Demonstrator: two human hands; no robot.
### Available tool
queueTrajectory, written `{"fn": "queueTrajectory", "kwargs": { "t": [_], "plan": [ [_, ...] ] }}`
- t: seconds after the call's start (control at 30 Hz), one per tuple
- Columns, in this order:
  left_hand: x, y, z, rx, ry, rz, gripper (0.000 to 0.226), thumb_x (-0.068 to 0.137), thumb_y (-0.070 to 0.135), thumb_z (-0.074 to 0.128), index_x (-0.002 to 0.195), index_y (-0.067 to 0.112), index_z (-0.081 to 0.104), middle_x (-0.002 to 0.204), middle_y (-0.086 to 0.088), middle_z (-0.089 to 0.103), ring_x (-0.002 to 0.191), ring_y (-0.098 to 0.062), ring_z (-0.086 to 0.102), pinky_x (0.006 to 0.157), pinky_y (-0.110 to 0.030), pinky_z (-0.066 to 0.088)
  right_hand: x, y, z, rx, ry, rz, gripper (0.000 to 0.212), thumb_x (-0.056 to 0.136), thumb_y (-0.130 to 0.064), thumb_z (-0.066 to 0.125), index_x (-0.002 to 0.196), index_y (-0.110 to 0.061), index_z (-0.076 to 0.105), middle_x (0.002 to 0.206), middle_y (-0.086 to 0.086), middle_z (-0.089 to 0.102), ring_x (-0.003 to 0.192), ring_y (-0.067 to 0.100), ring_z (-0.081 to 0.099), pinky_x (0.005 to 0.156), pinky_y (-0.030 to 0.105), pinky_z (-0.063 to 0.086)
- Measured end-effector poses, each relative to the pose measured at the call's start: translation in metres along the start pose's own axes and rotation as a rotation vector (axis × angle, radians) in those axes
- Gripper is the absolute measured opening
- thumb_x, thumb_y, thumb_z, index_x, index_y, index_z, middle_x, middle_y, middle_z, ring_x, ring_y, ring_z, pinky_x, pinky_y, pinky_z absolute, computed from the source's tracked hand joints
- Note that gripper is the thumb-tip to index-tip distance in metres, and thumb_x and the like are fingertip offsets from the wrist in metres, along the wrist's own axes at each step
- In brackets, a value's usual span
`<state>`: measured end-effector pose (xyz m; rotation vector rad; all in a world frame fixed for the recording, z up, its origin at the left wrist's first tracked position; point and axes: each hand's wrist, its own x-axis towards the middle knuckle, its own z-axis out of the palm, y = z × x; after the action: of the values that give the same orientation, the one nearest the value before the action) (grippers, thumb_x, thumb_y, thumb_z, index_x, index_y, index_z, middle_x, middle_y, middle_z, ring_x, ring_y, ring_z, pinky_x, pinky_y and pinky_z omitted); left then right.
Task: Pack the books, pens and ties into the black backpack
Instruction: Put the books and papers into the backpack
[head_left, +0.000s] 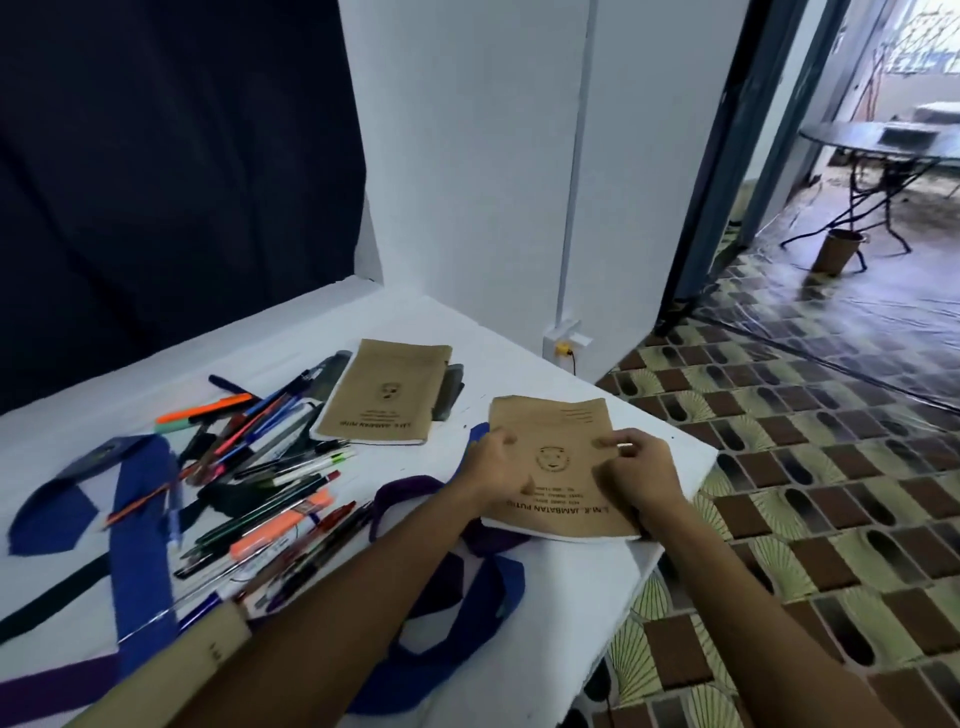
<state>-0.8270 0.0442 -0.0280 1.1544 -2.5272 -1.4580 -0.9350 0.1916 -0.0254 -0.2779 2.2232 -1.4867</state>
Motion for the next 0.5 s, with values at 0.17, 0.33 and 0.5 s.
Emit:
{"fn": "queueTrajectory", "kwargs": {
  "t": [0.17,0.33,0.5],
  "plan": [
    [-0.005,0.000,-0.018,-0.158,0.086,0.011,0.077,0.075,0.004,0.076,0.143,0.014,0.043,0.139,-0.007,0.047,0.124,-0.024,0.049,0.101,-0.035,0.047,0.004,-0.029,-0.006,0.364,-0.185,0.061,0.034,0.080,0.020,0.052,0.103,-0.003,0.065,0.102,0.019,0.066,0.082,0.034,0.066,0.053,0.032,0.057],
    [-0.026,0.000,-0.062,-0.311,0.209,0.107,0.077,0.072,0.000,0.077,0.141,0.016,0.046,0.134,-0.005,0.053,0.116,-0.020,0.054,0.095,-0.032,0.051,0.003,-0.072,0.006,0.374,-0.290,-0.015,0.042,0.082,0.018,0.048,0.112,-0.006,0.066,0.103,0.016,0.067,0.087,0.034,0.067,0.065,0.040,0.059],
    [-0.090,-0.032,-0.127,-0.497,0.234,0.130,0.087,0.071,-0.010,0.076,0.145,0.021,0.041,0.124,0.002,0.054,0.108,-0.015,0.058,0.084,-0.031,0.057,-0.016,-0.110,0.054,0.240,-0.569,-0.137,0.045,0.085,0.016,0.050,0.115,-0.013,0.067,0.105,0.018,0.068,0.078,0.028,0.068,0.065,0.035,0.060]
  ]
}}
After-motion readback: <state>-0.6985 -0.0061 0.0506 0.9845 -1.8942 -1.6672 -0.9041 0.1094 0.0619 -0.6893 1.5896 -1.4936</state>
